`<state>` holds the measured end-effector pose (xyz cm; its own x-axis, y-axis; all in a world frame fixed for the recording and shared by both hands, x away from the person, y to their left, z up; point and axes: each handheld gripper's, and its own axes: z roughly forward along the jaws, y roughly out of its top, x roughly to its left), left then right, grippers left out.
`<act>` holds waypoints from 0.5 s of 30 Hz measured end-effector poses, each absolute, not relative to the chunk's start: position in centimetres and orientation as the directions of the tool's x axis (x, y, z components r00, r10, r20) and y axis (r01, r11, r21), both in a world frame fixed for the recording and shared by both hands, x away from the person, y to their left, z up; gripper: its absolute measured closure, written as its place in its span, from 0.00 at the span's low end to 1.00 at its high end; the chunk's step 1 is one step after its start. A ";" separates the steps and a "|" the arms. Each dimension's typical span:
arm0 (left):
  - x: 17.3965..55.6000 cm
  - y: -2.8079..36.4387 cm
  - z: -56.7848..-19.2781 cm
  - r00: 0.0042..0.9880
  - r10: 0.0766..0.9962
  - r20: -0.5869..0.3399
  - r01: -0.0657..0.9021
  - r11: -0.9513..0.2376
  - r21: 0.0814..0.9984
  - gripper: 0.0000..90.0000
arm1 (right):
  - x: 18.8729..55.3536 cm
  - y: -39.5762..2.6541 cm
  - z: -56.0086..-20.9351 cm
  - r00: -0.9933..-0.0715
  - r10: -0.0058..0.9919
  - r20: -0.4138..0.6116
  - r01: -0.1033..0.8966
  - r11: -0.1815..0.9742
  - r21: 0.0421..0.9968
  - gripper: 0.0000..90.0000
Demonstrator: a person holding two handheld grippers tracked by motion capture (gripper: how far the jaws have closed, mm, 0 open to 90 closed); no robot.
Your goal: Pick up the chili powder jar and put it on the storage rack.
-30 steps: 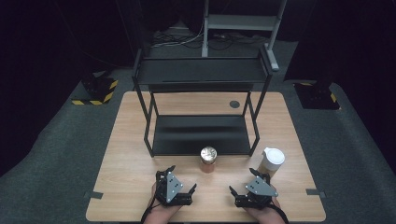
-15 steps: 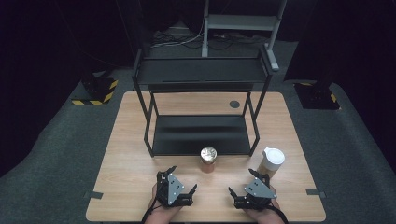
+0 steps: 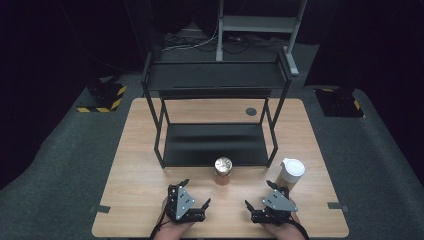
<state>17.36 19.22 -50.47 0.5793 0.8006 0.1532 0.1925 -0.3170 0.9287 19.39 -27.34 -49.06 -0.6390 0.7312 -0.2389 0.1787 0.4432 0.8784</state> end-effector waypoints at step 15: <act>17.3 20.0 -48.9 0.565 0.819 0.103 0.213 -0.265 0.941 0.01 | 19.4 -27.5 -49.1 -0.641 0.732 -0.231 0.179 0.435 0.882 0.00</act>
<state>17.34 20.01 -48.94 0.5648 0.8188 0.1027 0.2128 -0.2648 0.9405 19.43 -27.50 -49.09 -0.6408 0.7321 -0.2309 0.1795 0.4354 0.8822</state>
